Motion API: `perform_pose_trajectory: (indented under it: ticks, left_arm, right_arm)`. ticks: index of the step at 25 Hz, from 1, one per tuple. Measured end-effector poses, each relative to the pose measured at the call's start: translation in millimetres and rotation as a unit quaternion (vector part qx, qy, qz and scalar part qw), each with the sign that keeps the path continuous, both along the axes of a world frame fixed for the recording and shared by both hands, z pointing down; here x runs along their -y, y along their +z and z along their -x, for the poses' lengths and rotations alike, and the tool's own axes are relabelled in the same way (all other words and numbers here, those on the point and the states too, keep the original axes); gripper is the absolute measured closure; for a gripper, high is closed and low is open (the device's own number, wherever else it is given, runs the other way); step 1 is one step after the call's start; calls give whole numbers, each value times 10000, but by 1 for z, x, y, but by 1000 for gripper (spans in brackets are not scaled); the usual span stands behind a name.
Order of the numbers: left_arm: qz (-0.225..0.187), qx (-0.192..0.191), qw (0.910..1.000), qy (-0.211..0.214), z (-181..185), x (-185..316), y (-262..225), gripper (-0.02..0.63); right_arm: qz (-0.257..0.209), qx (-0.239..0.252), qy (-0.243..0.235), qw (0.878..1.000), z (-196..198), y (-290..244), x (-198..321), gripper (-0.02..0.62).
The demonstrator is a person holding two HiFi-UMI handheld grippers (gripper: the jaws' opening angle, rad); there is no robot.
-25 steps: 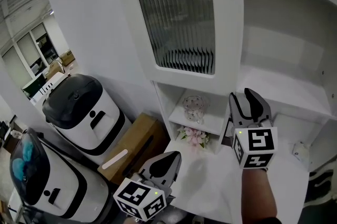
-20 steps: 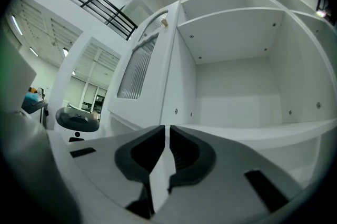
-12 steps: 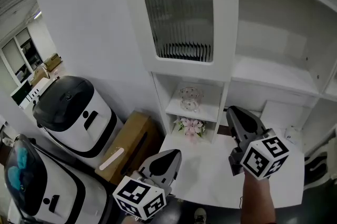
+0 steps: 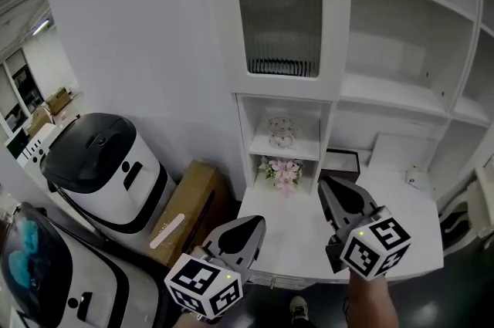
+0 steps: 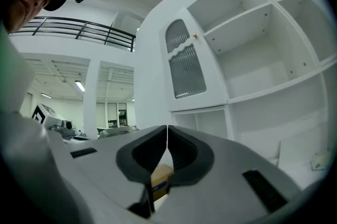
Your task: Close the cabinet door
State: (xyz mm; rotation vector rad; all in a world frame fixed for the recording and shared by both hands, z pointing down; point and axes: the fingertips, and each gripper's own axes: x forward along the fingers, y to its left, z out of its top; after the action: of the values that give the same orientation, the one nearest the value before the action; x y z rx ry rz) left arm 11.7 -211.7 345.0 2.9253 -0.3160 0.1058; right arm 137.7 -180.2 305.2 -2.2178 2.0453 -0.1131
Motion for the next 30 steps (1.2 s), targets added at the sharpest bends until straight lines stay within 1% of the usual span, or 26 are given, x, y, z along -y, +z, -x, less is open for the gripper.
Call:
perform_pose_trajectory:
  ticks: [7,15,19,24,30]
  left_arm:
    - [-106,-142,9995,273,56,-27,-8,601]
    - [-100,-230,9982,542,98,-58,-8,601]
    - [-100,-287,9977,606,107,-70,-10,601]
    - [-104,-322,9973,652,111,-83,-12,601]
    - [-125,-303,9974,643,111,-86,-12,601]
  right_arm:
    - [31,-64,249,9997,65,3,-37,588]
    - [77,-178,422,9989,120,8,-76,589]
    - [99,-195,477,9986,133,8,-90,589]
    - [141,-219,467,9986,139,10,-102,590]
    - [127,-202,410,9989,142,11,-103,591]
